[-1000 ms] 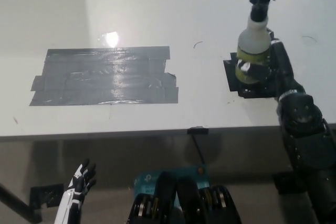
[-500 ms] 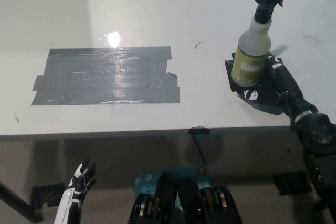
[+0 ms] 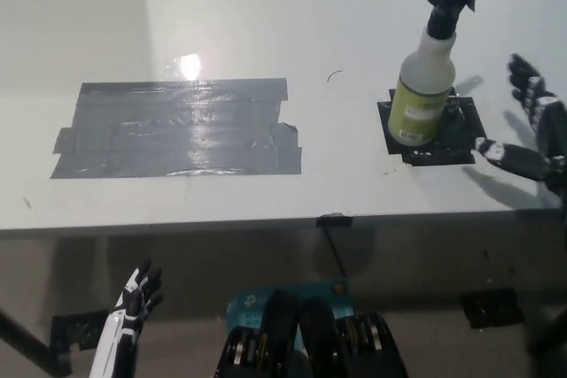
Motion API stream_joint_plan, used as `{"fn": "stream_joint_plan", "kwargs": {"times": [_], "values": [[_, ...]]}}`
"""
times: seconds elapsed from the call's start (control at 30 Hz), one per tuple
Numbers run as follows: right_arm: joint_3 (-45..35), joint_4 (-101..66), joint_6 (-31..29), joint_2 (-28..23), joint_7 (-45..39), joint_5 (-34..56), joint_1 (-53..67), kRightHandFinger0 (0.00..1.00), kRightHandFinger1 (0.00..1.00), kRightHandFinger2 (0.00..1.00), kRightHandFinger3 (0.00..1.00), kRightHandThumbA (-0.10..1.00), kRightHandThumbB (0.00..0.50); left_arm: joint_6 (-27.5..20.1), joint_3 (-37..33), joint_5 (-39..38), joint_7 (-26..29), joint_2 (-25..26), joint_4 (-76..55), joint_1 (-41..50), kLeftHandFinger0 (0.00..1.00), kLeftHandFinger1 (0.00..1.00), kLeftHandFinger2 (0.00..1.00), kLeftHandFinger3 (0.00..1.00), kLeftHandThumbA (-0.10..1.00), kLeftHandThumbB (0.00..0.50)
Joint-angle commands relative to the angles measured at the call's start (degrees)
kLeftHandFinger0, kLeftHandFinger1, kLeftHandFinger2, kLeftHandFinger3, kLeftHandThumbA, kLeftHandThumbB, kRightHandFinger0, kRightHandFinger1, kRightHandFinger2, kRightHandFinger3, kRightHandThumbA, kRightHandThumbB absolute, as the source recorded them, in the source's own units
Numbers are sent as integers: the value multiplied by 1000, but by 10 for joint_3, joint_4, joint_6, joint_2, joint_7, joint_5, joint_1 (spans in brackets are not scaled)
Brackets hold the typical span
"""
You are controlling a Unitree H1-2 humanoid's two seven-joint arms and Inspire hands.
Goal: A person hands a spray bottle to the robot which it grabs with its right hand and places on the black spot infront of it on the table
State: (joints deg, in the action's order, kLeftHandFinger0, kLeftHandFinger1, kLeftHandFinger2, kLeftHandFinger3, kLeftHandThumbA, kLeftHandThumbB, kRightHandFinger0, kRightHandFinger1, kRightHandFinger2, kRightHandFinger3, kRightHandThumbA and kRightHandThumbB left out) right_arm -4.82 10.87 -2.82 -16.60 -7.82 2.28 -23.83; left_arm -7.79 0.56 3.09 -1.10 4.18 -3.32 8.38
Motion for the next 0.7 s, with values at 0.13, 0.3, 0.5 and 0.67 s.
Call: {"fn": "stream_joint_plan", "kwargs": {"times": [0.13, 0.3, 0.5, 0.67], "values": [[5, -391, 52, 14, -9, 58, 193, 1000, 1000, 1000, 1000, 955, 500, -16, 2, -12, -5, 3, -5, -2, 1000, 1000, 1000, 1000, 1000, 8], [93, -473, 1, 66, -19, -2, 312, 1000, 1000, 1000, 1000, 996, 500, -22, 2, -5, -2, 5, 1, -7, 1000, 1000, 1000, 1000, 1000, 17], [140, -442, 19, 77, -32, -11, 348, 1000, 1000, 1000, 1000, 952, 479, -9, 6, -11, -5, 10, -3, -15, 1000, 1000, 1000, 1000, 1000, 28], [147, -346, -20, 83, -23, -10, 356, 1000, 1000, 1000, 1000, 911, 488, -6, 5, -14, -6, 8, -8, -9, 1000, 1000, 1000, 1000, 1000, 1]]}}
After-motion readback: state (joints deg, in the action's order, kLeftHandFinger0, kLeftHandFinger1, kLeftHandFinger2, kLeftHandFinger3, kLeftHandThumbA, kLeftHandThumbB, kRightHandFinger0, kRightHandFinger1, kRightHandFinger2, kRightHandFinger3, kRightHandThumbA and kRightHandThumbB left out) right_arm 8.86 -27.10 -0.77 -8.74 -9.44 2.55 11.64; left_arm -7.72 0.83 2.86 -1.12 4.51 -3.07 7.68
